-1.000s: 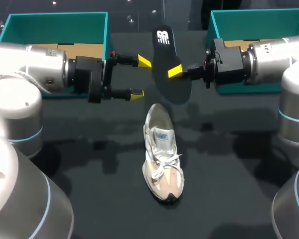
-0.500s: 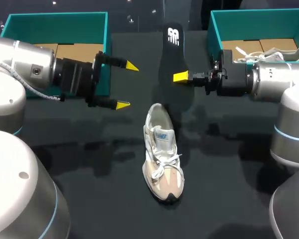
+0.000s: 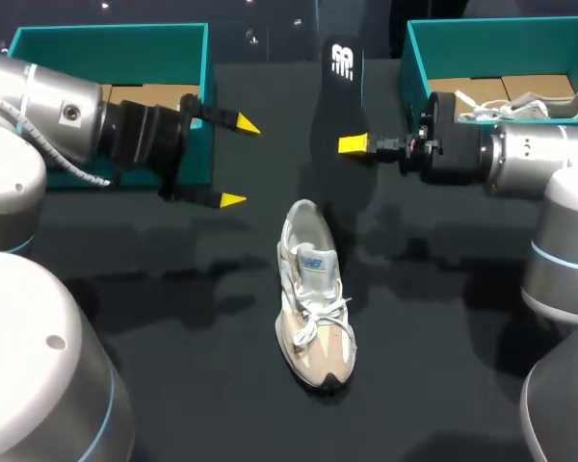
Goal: Take the shoe out of the shoebox, open the shoe tongue, remove and reinsert the insole, then place the shoe into the shoebox
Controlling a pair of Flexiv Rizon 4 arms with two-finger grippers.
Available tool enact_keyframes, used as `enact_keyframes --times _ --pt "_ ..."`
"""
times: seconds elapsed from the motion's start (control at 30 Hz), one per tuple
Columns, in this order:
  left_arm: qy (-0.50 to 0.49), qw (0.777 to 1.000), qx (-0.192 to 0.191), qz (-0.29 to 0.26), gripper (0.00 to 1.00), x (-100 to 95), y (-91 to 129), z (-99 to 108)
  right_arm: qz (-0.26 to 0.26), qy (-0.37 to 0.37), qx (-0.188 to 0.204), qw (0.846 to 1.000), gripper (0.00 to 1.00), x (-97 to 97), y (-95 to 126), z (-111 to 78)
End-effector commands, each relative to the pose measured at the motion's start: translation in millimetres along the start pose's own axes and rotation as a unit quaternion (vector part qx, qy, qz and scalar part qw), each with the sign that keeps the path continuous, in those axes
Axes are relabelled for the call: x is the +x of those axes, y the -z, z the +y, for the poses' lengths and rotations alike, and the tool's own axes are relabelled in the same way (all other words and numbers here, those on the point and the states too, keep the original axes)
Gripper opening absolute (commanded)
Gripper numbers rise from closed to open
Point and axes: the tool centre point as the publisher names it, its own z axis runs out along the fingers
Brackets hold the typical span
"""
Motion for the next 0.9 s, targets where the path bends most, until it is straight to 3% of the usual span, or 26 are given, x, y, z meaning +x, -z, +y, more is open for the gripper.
enact_keyframes --times 0.03,0.37,0.47,0.73,0.83,0.9 --pt "0.109 0.993 -0.033 0.026 1.00 -1.3 0.1 1.6 0.007 0.027 0.009 1.000 0.00 -16.9 -1.1 1.6" --pt "0.109 0.993 -0.033 0.026 1.00 -1.3 0.1 1.6 0.007 0.027 0.009 1.000 0.00 -16.9 -1.1 1.6" --pt "0.140 0.987 -0.061 0.043 1.00 7.7 -15.8 11.8 -0.010 0.043 0.003 0.999 0.00 -28.5 -4.0 -1.2" --pt "0.219 0.969 -0.096 0.068 1.00 29.9 -34.7 35.0 0.026 0.101 0.008 0.995 0.00 -56.9 -12.9 -3.2" --pt "0.243 0.952 -0.175 0.060 1.00 36.9 -41.3 45.6 0.032 0.111 0.016 0.993 0.00 -62.9 -14.7 -3.5" --pt "0.243 0.952 -0.175 0.060 1.00 36.9 -41.3 45.6 0.032 0.111 0.016 0.993 0.00 -62.9 -14.7 -3.5"
